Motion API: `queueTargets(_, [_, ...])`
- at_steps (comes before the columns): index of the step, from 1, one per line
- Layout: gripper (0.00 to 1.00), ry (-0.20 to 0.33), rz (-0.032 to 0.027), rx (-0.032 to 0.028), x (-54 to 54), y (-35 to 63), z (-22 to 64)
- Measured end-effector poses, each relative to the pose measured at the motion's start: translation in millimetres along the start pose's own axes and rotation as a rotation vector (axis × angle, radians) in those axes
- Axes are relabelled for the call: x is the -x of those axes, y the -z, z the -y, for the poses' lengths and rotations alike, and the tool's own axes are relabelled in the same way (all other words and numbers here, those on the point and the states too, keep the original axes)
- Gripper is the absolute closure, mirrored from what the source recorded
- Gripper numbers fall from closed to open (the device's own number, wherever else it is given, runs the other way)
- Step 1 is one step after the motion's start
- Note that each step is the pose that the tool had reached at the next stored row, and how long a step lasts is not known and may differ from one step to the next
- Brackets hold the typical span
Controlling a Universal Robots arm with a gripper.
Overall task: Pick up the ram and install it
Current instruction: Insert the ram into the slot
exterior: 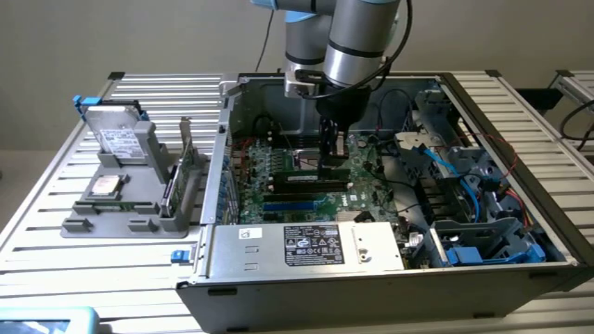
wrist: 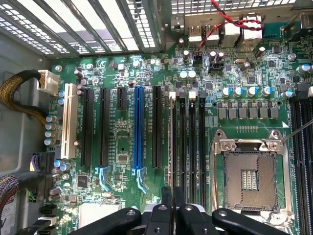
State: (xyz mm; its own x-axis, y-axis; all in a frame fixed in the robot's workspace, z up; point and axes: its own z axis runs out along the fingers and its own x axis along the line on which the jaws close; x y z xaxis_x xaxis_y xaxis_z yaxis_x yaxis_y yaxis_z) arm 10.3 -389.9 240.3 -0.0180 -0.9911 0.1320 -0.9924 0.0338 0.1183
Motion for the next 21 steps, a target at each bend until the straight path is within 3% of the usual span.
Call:
queueTargets(4, [0.88, -0.001, -0.0068, -0.001, 3.5, 0.1, -0.1])
queueTargets(9, [0.88, -0.003, -0.0116, -0.0117, 3.6, -0.7, -1.3])
queueTargets(21, [0.88, -0.009, -0.0122, -0.0111, 6.0, -3.9, -2.1])
